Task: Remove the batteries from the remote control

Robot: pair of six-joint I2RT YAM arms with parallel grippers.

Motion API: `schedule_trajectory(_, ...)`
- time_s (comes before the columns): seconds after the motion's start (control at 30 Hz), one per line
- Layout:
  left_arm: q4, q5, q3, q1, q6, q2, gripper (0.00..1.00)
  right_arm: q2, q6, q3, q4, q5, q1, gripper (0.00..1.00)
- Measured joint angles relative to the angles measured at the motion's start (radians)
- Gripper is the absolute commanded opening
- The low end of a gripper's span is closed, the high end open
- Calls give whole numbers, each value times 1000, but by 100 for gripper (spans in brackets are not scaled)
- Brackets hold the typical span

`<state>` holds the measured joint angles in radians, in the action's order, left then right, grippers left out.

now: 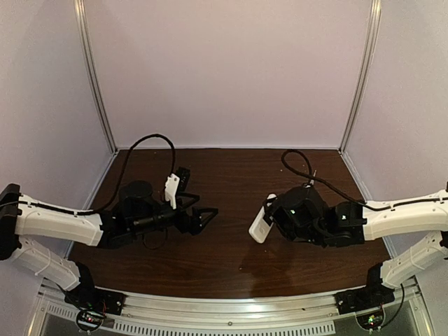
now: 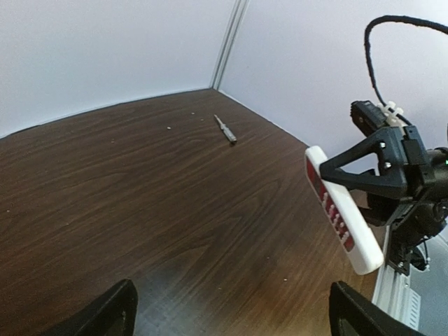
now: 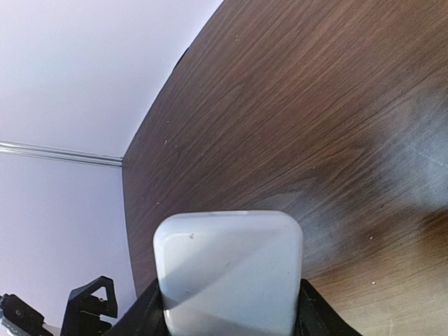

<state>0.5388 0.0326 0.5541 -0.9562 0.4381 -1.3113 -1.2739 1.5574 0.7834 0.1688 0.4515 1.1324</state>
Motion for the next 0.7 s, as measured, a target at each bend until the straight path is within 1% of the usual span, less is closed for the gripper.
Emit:
schedule_trajectory(0.13, 30, 16, -19, -47, 33, 23, 97, -15, 56, 0, -38, 28, 43, 0)
schedule_trajectory(0.37, 51, -2, -23, -152, 53, 28, 97, -11, 145, 0, -55, 88, 97, 0)
schedule_trajectory(0.6, 90, -39, -25, -229, 38, 16, 96, -7, 200, 1, -68, 107, 109, 0)
schedule_trajectory(0.7, 101, -48, -23, -244, 28, -8, 94, -7, 206, 14, -69, 107, 117, 0)
